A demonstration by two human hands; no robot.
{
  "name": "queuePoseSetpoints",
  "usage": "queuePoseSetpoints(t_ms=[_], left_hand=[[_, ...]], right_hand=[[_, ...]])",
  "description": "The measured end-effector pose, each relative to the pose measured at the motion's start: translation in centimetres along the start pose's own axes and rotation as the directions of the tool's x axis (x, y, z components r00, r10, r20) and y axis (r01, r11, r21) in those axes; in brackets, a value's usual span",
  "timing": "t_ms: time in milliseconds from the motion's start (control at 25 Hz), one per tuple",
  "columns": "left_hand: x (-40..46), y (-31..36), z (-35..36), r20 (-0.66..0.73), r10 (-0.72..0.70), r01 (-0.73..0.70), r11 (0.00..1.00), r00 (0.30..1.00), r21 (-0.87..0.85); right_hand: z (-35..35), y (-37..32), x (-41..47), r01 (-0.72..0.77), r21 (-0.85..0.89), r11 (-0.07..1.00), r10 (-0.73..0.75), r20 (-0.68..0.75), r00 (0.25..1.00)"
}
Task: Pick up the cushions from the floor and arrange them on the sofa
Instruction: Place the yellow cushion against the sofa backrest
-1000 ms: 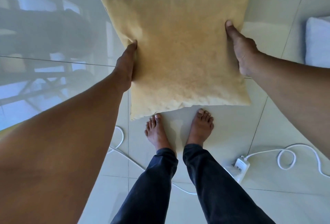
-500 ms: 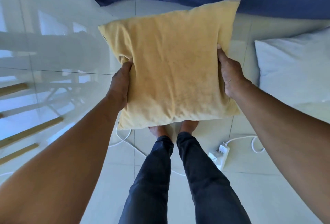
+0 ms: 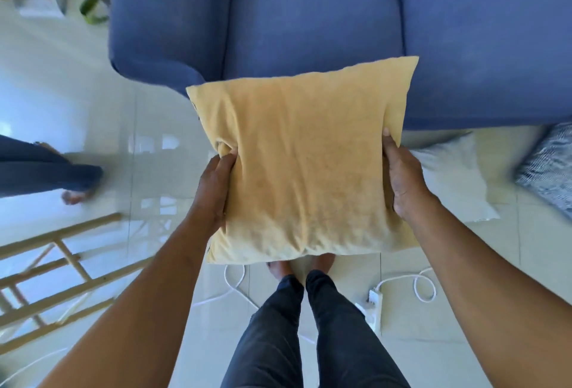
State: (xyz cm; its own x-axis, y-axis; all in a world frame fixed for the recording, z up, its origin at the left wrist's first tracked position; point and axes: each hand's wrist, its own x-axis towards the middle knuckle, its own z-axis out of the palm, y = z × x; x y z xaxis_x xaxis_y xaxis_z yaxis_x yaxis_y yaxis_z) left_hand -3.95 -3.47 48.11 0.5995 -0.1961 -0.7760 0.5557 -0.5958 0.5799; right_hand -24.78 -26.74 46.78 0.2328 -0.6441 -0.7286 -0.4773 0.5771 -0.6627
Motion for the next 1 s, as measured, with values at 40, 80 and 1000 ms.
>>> queuePoseSetpoints(t_ms=[40, 80, 1000], left_hand=[[-1.3, 1.5, -0.3, 0.0, 0.039, -0.039, 0.999, 0.999, -0.005], [-2.9, 3.3, -0.4, -0.001, 0.071, -0.071, 0.997, 0.997, -0.016], [7.5, 36.8, 2.0, 0.099, 0.355, -0.345, 0.932, 0.93, -0.11]], right_hand=[[-0.5, -1.9, -1.1, 0.033, 0.015, 0.999, -0.033, 0.011, 0.999], [-1.1, -3.8, -2.2, 0.07, 0.029, 0.997, -0.071, 0.031, 0.997], [4.7, -35.0, 9.4, 0.279, 0.341, 0.898, -0.329, 0.099, 0.939]])
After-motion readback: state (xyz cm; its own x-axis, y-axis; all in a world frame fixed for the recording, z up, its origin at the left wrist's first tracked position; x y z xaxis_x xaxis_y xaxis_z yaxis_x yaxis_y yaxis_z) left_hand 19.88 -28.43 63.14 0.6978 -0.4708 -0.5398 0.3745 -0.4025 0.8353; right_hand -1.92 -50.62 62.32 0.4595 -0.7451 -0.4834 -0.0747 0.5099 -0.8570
